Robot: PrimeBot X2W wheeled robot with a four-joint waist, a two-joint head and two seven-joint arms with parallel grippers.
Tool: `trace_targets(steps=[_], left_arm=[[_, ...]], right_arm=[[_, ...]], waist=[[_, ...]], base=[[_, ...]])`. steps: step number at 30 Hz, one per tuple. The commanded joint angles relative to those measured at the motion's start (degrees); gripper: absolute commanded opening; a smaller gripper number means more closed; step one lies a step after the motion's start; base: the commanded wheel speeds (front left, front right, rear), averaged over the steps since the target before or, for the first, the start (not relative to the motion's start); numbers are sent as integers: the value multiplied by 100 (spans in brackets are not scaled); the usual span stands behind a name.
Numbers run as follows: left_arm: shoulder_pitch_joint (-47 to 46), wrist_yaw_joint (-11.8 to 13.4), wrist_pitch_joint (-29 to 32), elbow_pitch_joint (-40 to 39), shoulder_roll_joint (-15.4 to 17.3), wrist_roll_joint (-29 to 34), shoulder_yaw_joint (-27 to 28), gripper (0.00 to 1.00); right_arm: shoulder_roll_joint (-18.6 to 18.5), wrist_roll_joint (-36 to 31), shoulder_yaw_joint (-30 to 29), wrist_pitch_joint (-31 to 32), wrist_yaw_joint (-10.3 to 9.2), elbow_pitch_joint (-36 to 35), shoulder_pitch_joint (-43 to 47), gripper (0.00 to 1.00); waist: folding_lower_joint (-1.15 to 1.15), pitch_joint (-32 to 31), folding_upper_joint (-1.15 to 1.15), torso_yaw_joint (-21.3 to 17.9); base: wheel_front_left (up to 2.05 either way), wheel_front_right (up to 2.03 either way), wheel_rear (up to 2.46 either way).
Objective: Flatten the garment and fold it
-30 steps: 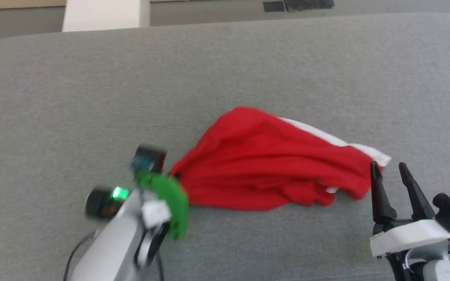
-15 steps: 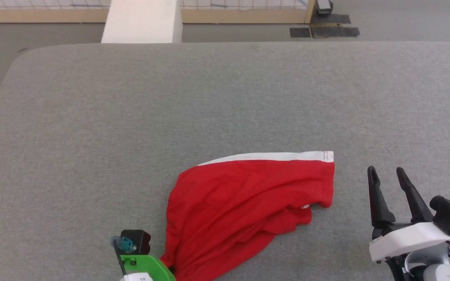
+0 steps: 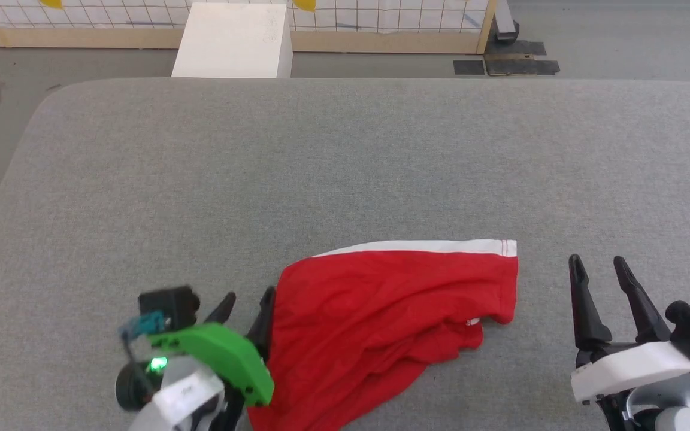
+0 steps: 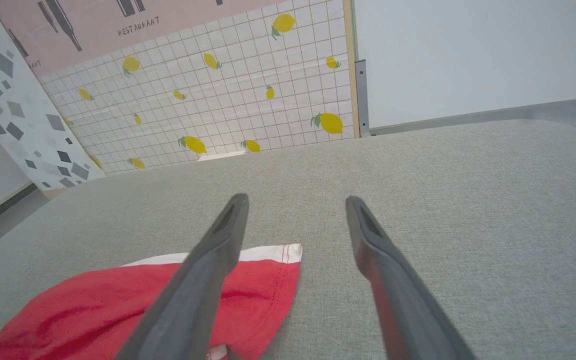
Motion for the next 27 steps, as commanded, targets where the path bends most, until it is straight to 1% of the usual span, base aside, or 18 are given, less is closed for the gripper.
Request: trace_targets(steps=[1, 8, 14, 17, 18, 25, 26, 27], left_arm=[[-241, -19, 45, 225, -5, 131, -54, 100], [-1226, 33, 676, 1527, -38, 346, -330, 100], [-1946, -19, 1172, 2432, -63, 517, -592, 100], [-2255, -115, 1365, 2804, -103, 577, -739, 100], [-2473, -261, 1568, 3118, -154, 610, -912, 100], [-2571, -525, 2091, 3568, -255, 661, -1330, 100], [-2568, -553, 2140, 3605, -258, 666, -1372, 60], [-2565, -606, 2197, 3640, -261, 671, -1431, 5]], right_arm=[[4, 4, -6, -8, -9, -24, 78, 100], [4, 53, 72, -32, -9, -1, -3, 100], [4, 69, 112, -67, -9, 28, -67, 100], [4, 79, 133, -85, -9, 51, -98, 100], [4, 89, 142, -107, -9, 78, -121, 100], [4, 117, 143, -145, -9, 127, -142, 100], [4, 121, 140, -148, -9, 132, -145, 100], [4, 126, 136, -151, -9, 137, -148, 100]], waist=[[0, 23, 0, -7], [0, 173, 0, -82], [0, 283, 0, -125], [0, 325, 0, -161], [0, 353, 0, -198], [0, 375, 0, -274], [0, 376, 0, -278], [0, 377, 0, -281]], base=[[0, 0, 0], [0, 0, 0], [0, 0, 0], [0, 0, 0], [0, 0, 0], [0, 0, 0], [0, 0, 0], [0, 0, 0]])
